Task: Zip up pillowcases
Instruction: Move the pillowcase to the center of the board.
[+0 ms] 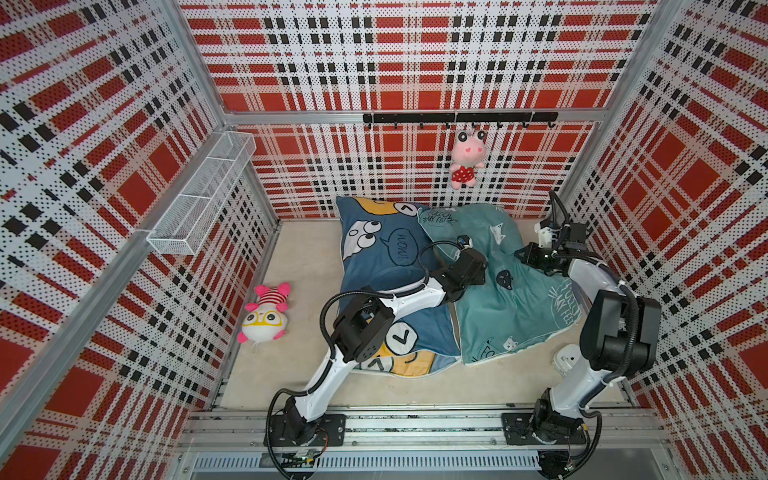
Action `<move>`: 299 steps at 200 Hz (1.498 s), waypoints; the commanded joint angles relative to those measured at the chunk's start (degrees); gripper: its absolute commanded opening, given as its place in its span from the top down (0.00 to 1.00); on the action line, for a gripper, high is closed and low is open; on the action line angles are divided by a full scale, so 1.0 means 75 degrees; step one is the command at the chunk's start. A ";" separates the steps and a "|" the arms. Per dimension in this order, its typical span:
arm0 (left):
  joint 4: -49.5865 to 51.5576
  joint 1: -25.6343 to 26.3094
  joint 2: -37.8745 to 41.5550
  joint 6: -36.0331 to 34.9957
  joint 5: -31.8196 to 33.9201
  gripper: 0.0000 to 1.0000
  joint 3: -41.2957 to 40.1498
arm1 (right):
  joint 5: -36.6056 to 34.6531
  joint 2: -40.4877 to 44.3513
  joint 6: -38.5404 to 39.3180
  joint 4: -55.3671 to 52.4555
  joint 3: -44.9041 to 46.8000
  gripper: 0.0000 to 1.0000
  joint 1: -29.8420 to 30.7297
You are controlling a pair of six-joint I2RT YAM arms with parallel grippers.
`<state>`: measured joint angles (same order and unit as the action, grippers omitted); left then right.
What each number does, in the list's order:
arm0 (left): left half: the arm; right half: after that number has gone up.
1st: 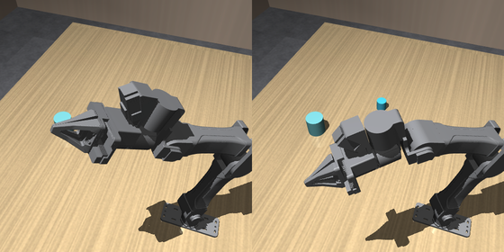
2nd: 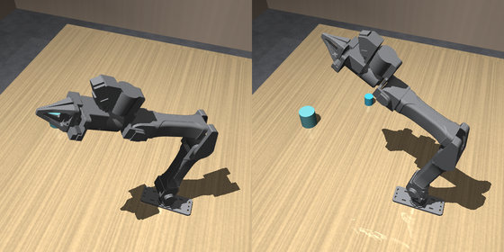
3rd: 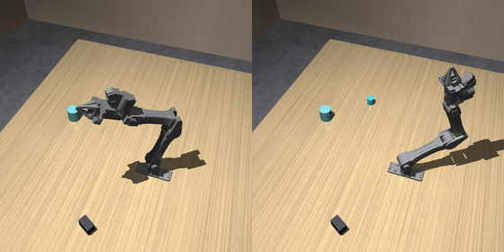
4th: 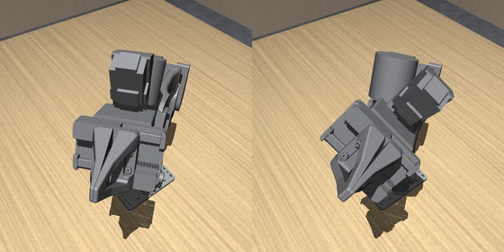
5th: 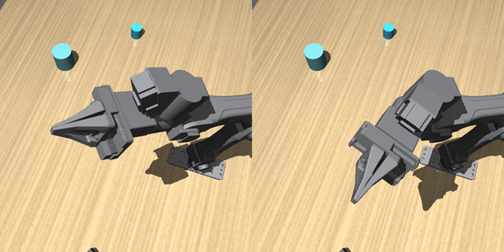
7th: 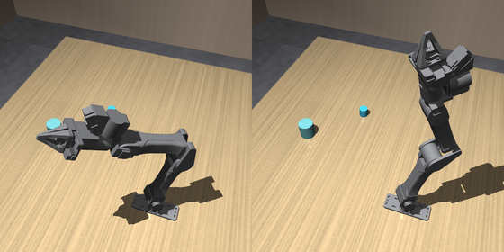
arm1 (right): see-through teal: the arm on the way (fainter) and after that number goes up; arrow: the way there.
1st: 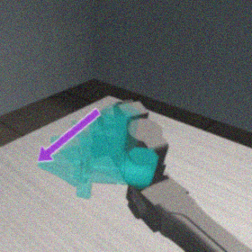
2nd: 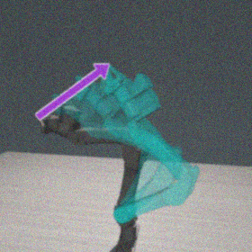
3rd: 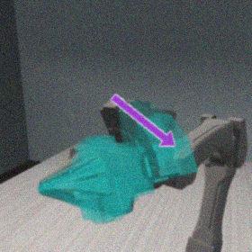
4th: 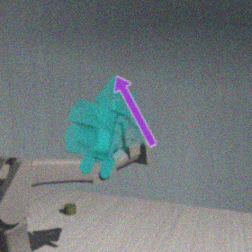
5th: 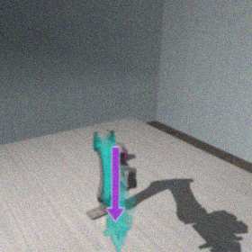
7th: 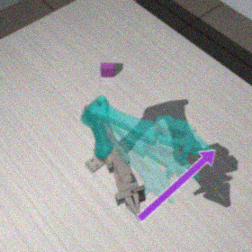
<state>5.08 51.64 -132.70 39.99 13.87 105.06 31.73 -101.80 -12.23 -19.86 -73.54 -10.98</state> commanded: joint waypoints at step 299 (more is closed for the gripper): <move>-0.1639 -0.3651 0.0516 -0.0363 0.0249 1.00 -0.2714 | 0.0044 0.2764 -0.1188 0.0749 0.4430 0.00 0.1640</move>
<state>-3.81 27.35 -124.70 37.87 12.91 82.98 31.31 -81.87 -23.51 -12.71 -43.94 0.73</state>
